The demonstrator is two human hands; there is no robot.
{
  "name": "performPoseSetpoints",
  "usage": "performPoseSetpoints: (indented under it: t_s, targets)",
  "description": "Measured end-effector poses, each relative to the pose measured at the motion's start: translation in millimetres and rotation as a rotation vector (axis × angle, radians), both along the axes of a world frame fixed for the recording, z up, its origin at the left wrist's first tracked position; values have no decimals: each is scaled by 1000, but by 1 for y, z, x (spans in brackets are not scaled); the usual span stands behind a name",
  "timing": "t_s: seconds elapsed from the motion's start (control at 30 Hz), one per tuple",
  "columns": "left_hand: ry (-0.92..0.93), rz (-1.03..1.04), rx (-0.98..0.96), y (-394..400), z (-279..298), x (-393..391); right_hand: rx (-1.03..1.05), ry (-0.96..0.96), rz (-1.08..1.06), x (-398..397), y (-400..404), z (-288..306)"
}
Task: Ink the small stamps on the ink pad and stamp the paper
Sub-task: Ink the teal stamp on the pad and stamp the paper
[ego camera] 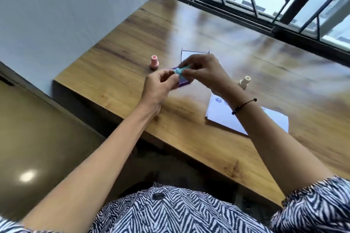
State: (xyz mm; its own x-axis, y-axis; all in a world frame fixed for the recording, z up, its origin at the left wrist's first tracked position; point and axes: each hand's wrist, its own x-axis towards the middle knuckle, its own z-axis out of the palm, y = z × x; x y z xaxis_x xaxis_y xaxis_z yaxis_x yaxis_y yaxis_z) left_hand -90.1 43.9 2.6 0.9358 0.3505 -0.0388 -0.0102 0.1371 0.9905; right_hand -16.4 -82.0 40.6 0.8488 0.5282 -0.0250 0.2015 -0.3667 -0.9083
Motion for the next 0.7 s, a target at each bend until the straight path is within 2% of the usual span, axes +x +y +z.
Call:
performPoseSetpoints:
  t_s: [0.1,0.17,0.2,0.33,0.47,0.57,0.7]
  targets:
    - [-17,30,-38,9,1,-1,161,94,42,0,9,0]
    - [-26,48,-99,16,1,0,225,139,-2,4,13,1]
    - [-32,57,-118,19,0,-1,169,95,-35,6,16,2]
    - [-28,133,-134,28,-10,-5,-329,-339,-12,12,29,-5]
    - [-5,188,-125,30,-25,-12,-541,-571,82,10,45,-17]
    - [11,206,-128,30,-34,-14,-623,-633,204,-5,51,-32]
    - [24,206,-77,28,-36,-15,-652,-597,229,11,57,-22]
